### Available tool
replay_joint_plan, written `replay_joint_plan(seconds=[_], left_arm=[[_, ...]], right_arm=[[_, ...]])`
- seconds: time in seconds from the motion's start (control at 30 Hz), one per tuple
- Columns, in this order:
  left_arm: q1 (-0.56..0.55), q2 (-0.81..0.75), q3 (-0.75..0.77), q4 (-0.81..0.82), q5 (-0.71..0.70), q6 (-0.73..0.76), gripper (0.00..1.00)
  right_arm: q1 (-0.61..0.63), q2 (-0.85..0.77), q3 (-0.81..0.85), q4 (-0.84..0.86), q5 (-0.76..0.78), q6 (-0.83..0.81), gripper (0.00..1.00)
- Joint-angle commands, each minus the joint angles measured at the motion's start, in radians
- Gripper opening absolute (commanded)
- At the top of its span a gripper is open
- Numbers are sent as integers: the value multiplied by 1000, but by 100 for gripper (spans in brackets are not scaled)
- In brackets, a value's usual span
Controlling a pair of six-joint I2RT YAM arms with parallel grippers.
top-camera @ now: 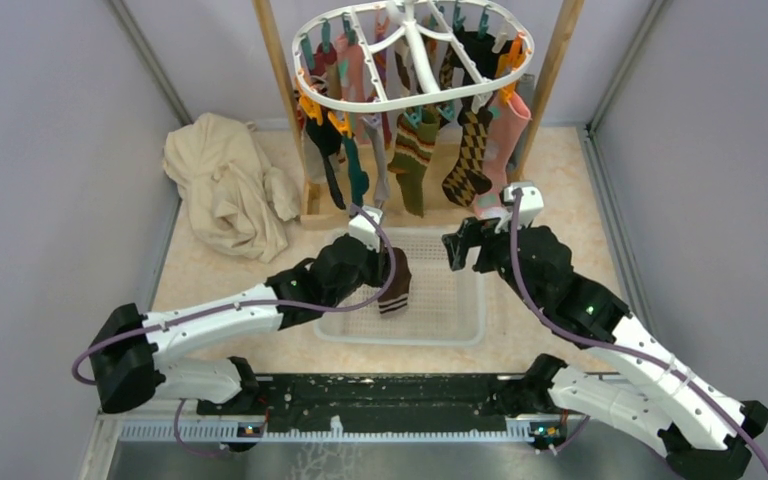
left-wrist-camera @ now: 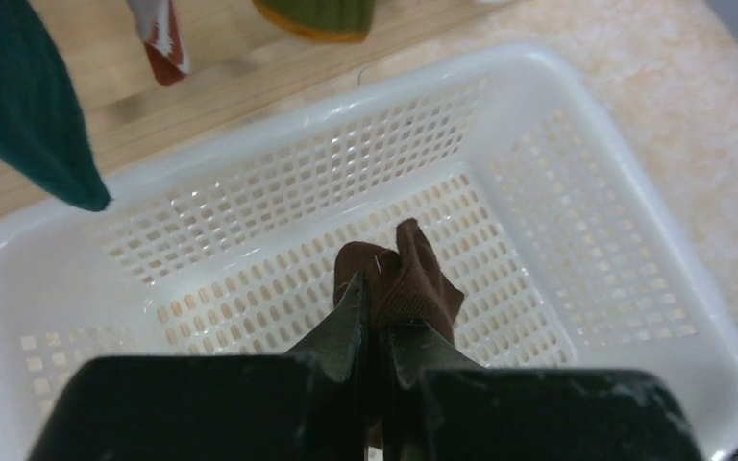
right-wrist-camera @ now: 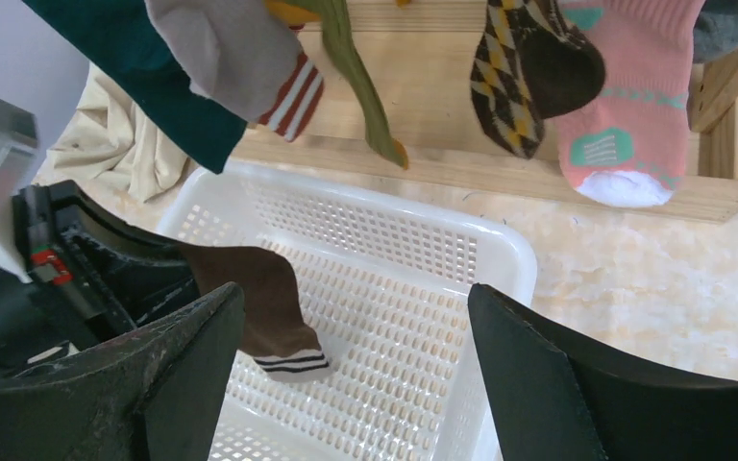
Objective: Remove the socks clipped to the hanger
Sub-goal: Place the sock in the bin.
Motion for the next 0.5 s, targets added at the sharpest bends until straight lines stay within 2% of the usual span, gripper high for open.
replay_joint_plan(seconds=[0.0, 0.1, 0.17, 0.27, 0.37, 0.47], left_arm=[[-6, 37, -53, 99, -54, -24, 0], [-7, 91, -65, 111, -61, -31, 6], [-6, 145, -53, 96, -46, -34, 18], [-5, 231, -11, 23, -24, -72, 29], [-5, 295, 11, -4, 9, -93, 45], [-7, 320, 19, -9, 48, -103, 55]], right_arm=[[-4, -41, -31, 11, -24, 38, 87], [-3, -57, -64, 14, -49, 63, 87], [-4, -67, -84, 18, -63, 79, 87], [-3, -73, -110, 32, -80, 99, 87], [-4, -71, -130, 46, -98, 111, 87], [-4, -73, -147, 46, -112, 118, 87]])
